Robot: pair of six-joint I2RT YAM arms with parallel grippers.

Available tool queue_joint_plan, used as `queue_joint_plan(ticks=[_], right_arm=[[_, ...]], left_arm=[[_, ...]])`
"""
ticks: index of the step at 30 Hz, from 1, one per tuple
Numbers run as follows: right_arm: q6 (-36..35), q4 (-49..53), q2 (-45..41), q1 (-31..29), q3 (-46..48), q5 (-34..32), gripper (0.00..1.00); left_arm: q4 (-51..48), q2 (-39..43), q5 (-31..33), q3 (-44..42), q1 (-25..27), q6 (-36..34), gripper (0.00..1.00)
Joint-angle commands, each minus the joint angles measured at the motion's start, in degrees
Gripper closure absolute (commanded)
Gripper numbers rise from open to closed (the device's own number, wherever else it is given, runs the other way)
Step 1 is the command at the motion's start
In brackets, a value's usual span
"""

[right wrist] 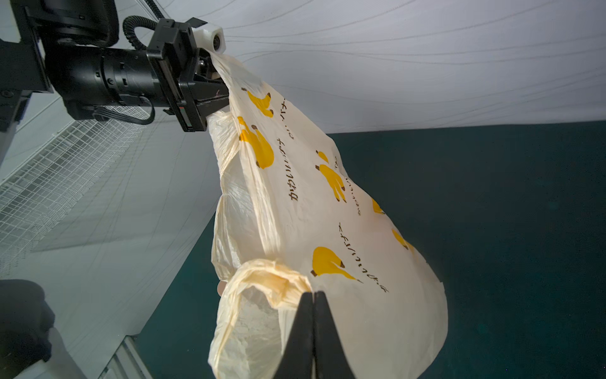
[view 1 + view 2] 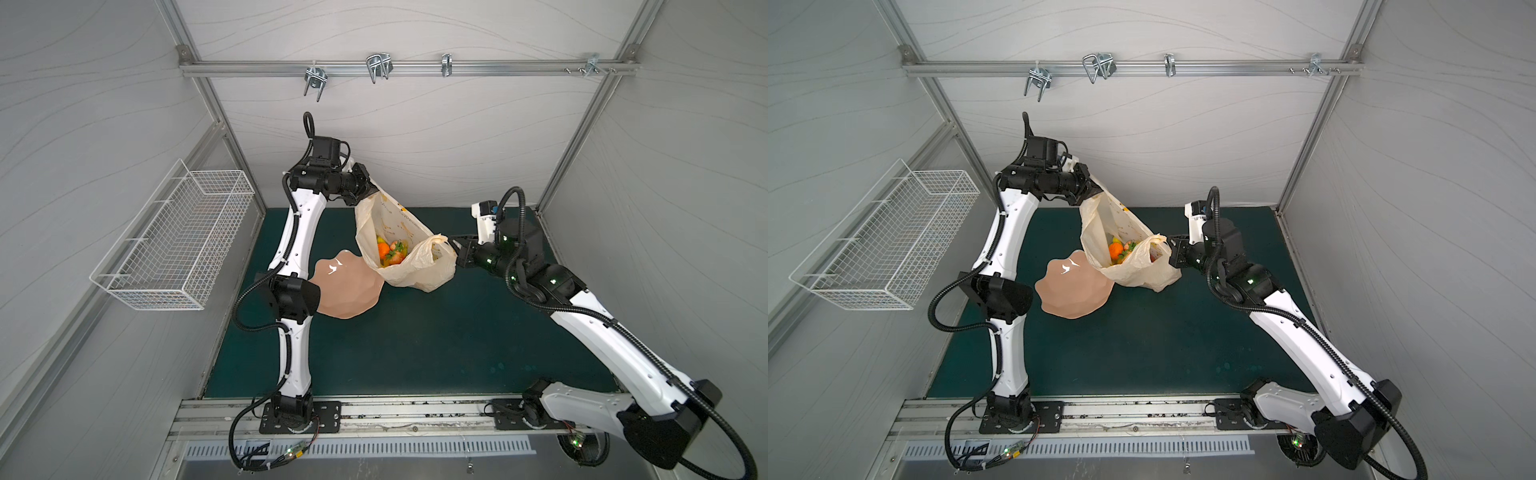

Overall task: Place the fruits into the plastic bag
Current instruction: 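Lift the bag upright with both grippers, gathering its handles, then open both grippers to release the standing bag beside the bowl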

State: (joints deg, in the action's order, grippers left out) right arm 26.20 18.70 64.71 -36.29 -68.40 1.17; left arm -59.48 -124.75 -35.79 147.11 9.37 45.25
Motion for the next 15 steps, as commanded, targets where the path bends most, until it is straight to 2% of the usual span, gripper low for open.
queue_joint_plan(ticks=[1, 2, 3, 4, 6, 10, 12, 15], right_arm=[[2.4, -1.8, -2.2, 0.0, 0.6, 1.1, 1.00], [2.4, -1.6, -2.0, 0.1, 0.7, 1.3, 1.00], [2.5, -1.3, -1.8, 0.0, 0.8, 1.7, 1.00], [2.7, -1.3, -1.8, 0.0, 0.8, 2.1, 0.91], [2.6, -1.3, -2.0, 0.0, 0.3, 2.5, 0.66], [1.1, 2.1, -2.5, 0.3, -2.3, 1.1, 0.35], [-0.3, 4.8, -2.2, 1.1, -4.3, 1.2, 0.25], [-1.7, 7.7, -2.0, 2.6, -6.4, 1.8, 0.15]], left_arm=[[0.4, -2.4, 0.0, 1.1, -0.4, -1.6, 1.00], [0.5, -2.7, 0.0, 1.1, -0.4, -1.8, 1.00], [1.1, -2.7, -0.3, 1.0, -0.5, -2.1, 0.95], [1.8, -2.4, -0.4, 0.5, -0.6, -2.2, 0.83], [3.9, -0.8, -0.9, -0.7, -1.2, -0.8, 0.55], [11.3, 5.2, -1.8, -4.5, -3.6, 2.5, 0.10], [12.4, 8.1, -1.2, -5.4, -5.2, 2.8, 0.01], [10.9, 11.6, 1.1, -5.9, -7.5, 1.0, 0.00]])
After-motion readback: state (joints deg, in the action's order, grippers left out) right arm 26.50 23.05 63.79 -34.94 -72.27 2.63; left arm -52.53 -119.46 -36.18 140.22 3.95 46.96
